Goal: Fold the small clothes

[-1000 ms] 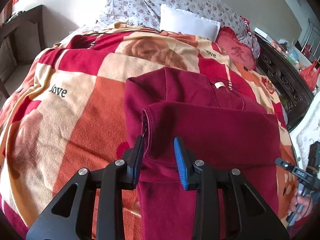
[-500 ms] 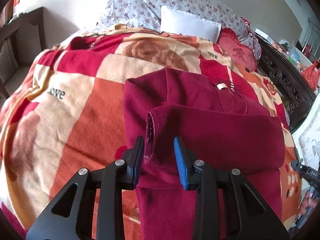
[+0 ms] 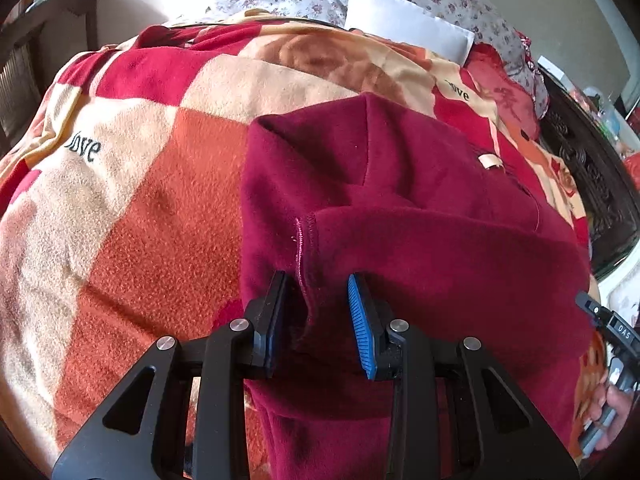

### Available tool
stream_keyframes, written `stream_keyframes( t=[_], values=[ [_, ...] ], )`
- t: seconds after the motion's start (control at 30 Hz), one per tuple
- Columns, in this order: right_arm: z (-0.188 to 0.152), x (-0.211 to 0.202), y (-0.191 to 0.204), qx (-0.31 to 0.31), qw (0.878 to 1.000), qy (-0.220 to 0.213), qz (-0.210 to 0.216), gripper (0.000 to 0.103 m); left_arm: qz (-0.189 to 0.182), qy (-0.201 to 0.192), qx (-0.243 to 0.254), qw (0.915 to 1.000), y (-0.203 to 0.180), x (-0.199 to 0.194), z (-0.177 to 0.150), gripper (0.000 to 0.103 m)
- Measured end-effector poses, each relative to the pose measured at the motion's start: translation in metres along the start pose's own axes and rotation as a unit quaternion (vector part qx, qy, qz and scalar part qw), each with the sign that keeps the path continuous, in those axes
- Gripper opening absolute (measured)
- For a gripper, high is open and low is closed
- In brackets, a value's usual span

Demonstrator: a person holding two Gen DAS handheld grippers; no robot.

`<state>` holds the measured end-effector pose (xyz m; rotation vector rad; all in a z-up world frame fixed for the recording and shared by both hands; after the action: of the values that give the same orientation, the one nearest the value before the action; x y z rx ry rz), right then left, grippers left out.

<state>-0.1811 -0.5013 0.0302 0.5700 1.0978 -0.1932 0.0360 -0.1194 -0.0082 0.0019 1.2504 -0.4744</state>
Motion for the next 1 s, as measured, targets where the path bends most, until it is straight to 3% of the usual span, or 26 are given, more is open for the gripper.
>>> stream_keyframes(
  t=[0.27, 0.37, 0.53, 0.77, 1.0],
  values=[
    [-0.036, -0.042, 0.008, -0.012, 1.000, -0.017, 0.006, 0.050, 0.011, -0.012, 0.019, 0.9997, -0.001, -0.031, -0.029, 0.030],
    [-0.049, -0.022, 0.007, -0.029, 0.996, 0.012, -0.078, 0.050, 0.018, -0.012, 0.029, 0.9994, -0.002, -0.039, -0.042, 0.030],
    [-0.063, -0.023, -0.008, 0.018, 0.999, 0.018, -0.036, 0.050, 0.031, -0.011, 0.038, 0.9987, -0.002, -0.054, -0.069, 0.030],
    [-0.100, -0.059, 0.007, -0.001, 1.000, 0.015, -0.014, 0.050, 0.060, -0.027, 0.057, 0.9962, -0.004, -0.070, -0.100, 0.030],
    [-0.143, -0.066, 0.023, -0.017, 0.999, 0.034, 0.007, 0.050, 0.062, -0.013, 0.066, 0.9958, -0.007, -0.070, -0.123, 0.030]
  ],
)
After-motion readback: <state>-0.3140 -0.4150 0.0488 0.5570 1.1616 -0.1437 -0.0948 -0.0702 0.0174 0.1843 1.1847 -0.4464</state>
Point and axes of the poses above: each gripper's, at about its wrist camera, not at the fingertips, and x roughly the way its jaws point, y to its left, z to its top, the point moved 5 cm from there along x, roughly the way its jaws point, and after that the axes turned 13 degrees about y, right-handed, at the moved point
